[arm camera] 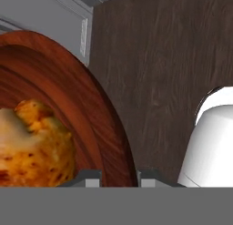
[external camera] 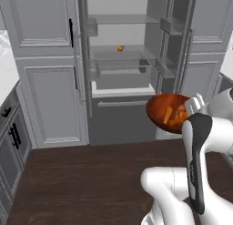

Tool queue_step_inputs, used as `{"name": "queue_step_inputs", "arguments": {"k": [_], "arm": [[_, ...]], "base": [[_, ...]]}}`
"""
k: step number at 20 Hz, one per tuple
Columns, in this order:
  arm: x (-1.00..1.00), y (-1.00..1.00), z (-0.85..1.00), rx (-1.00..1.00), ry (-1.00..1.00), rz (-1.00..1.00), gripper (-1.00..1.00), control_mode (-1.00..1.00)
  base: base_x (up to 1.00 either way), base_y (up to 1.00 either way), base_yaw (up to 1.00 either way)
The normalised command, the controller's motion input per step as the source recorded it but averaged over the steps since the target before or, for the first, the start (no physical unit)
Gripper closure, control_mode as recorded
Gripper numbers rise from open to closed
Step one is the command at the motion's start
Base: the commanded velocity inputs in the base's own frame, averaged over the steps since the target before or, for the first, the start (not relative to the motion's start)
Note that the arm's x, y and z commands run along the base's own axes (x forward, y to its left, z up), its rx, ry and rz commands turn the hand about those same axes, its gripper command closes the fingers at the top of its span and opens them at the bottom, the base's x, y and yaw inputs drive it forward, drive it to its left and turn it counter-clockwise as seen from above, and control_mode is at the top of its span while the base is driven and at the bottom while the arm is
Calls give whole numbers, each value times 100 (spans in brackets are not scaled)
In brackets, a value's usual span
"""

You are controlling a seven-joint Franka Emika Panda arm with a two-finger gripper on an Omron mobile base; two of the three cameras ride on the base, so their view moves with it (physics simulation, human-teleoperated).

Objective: Pick the chicken drumstick and carrot from their plates and place them in the bowl. Then put the bowl in the fridge.

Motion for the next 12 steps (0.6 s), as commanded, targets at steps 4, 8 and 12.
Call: {"name": "queue_step_inputs", "arguments": {"k": [4, 8, 12], "arm": [[0, 0, 0, 0, 0, 0, 100, 100], [0, 0, 0, 0, 0, 0, 100, 100], [0, 0, 0, 0, 0, 0, 100, 100]], "base": [[100, -8, 0], [100, -29, 0], [100, -24, 0]]}}
